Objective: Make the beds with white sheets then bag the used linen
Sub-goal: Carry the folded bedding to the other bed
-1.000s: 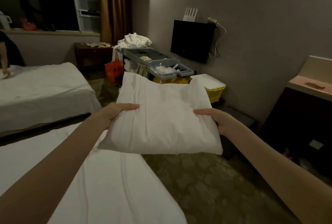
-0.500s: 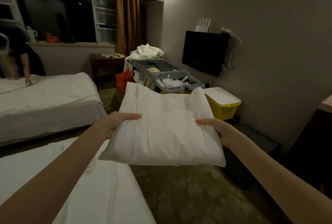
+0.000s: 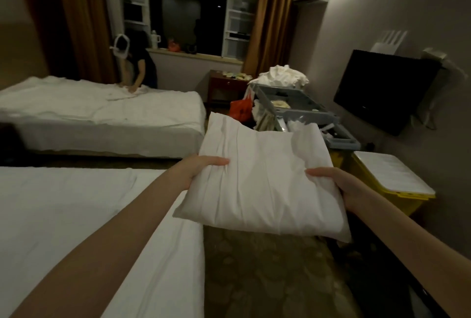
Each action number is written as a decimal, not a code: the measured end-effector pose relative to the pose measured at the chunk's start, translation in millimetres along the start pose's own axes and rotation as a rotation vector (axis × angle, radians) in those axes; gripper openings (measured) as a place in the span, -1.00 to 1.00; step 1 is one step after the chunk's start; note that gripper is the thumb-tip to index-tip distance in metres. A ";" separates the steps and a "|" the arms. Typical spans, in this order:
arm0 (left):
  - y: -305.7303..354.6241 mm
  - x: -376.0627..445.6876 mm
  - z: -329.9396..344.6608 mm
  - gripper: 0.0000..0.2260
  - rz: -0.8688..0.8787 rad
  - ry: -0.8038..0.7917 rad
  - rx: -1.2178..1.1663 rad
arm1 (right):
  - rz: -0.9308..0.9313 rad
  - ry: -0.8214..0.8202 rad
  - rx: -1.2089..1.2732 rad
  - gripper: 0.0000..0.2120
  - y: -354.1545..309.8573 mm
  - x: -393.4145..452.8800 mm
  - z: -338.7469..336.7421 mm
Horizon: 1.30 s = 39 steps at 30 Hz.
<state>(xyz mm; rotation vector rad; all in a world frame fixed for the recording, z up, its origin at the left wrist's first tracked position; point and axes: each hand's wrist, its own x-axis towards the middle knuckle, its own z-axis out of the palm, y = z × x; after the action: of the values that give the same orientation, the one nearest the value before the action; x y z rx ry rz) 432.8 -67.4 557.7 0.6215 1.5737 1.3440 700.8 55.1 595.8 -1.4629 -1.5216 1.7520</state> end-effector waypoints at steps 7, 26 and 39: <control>5.3 32.7 -48.0 -0.46 -0.016 0.215 -0.041 | -0.036 -0.162 -0.029 -0.64 -28.5 86.9 47.9; 40.5 139.2 -161.3 -0.48 0.012 0.666 -0.142 | -0.121 -0.603 -0.196 -0.73 -132.0 306.0 208.6; 26.1 218.5 -190.8 -0.26 -0.048 1.079 -0.336 | -0.103 -1.058 -0.354 -0.60 -192.8 465.3 333.1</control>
<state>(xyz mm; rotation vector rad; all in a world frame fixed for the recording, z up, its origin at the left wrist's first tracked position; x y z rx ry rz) 165.8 34.8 502.3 -0.4551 2.0481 1.9974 174.7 340.8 516.6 -0.4766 -2.4268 2.4310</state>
